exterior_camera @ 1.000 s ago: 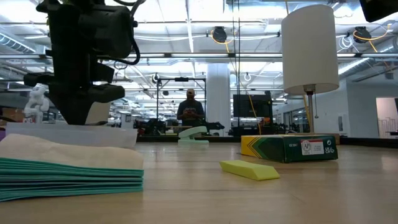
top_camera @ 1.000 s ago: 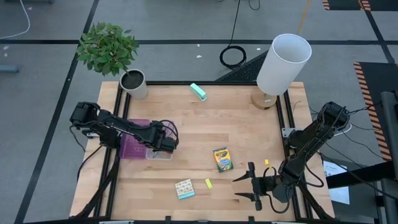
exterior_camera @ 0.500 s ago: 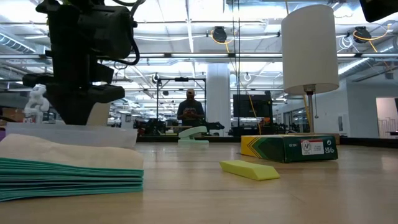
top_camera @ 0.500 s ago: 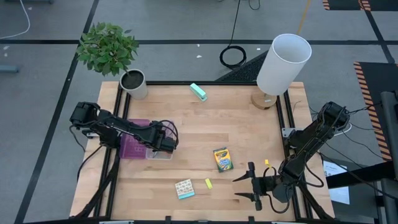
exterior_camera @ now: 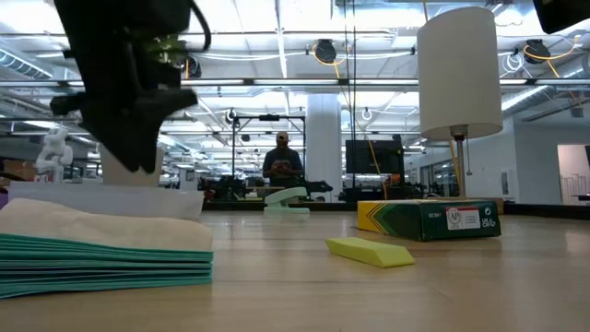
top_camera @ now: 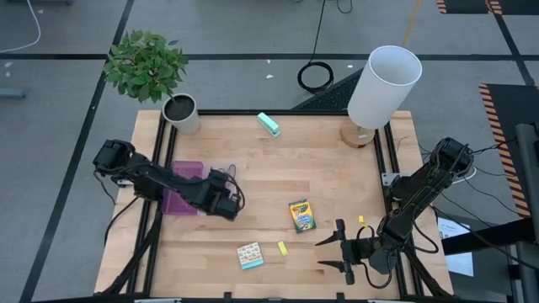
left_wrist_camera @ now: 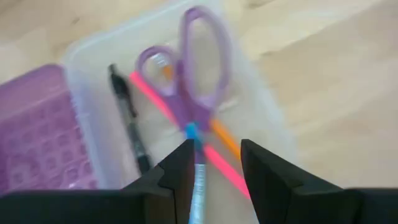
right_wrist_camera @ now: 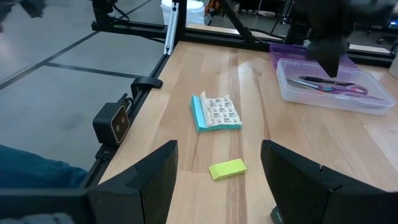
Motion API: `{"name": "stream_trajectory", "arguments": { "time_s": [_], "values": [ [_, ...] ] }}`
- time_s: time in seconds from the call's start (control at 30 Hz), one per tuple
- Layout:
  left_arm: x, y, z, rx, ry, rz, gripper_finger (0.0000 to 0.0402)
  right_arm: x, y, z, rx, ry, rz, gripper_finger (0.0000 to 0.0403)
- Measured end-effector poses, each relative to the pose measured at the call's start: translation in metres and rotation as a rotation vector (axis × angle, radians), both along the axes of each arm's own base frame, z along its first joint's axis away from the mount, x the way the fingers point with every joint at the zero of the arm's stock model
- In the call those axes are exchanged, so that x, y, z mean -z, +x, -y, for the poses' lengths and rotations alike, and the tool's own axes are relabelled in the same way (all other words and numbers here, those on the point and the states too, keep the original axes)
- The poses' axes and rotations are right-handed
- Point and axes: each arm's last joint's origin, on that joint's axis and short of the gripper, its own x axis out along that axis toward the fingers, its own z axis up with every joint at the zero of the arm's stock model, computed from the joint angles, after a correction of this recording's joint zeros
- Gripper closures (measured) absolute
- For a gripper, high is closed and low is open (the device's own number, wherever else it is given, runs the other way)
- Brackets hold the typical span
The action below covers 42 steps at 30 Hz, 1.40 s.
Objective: Pack school essentials
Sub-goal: Put the crayon box into the purple supply box
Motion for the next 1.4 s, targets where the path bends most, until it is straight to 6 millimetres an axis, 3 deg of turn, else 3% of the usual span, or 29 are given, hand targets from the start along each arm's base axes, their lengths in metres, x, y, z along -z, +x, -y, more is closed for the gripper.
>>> {"name": "stream_trajectory", "arguments": {
  "time_s": [0.23,0.4,0.63,0.83,0.97,1.17,1.4],
  "values": [
    [-0.027,0.008,0.036,0.161,0.049,0.120,0.0268,0.000,0.000,0.000,0.015,0.032,-0.002,0.0179],
    [-0.036,0.014,0.069,0.299,0.074,0.315,0.0268,0.000,0.004,0.004,0.054,0.091,-0.006,0.0179],
    [-0.043,0.025,0.117,0.581,0.147,0.549,0.0268,0.002,0.009,0.007,0.122,0.146,-0.001,0.0179],
    [-0.034,0.029,0.142,0.723,0.196,0.594,0.0268,0.005,0.019,-0.003,0.166,0.120,0.008,0.0179],
    [-0.018,0.034,0.150,0.771,0.228,0.560,0.0268,0.004,0.037,-0.013,0.201,0.077,-0.030,0.0179],
    [-0.003,0.046,0.146,0.751,0.211,0.553,0.0268,0.008,0.062,-0.016,0.277,0.019,-0.107,0.0179],
    [0.003,0.064,0.147,0.807,0.205,0.619,0.0268,0.027,0.066,-0.005,0.338,-0.061,-0.209,0.0179]
  ]
}}
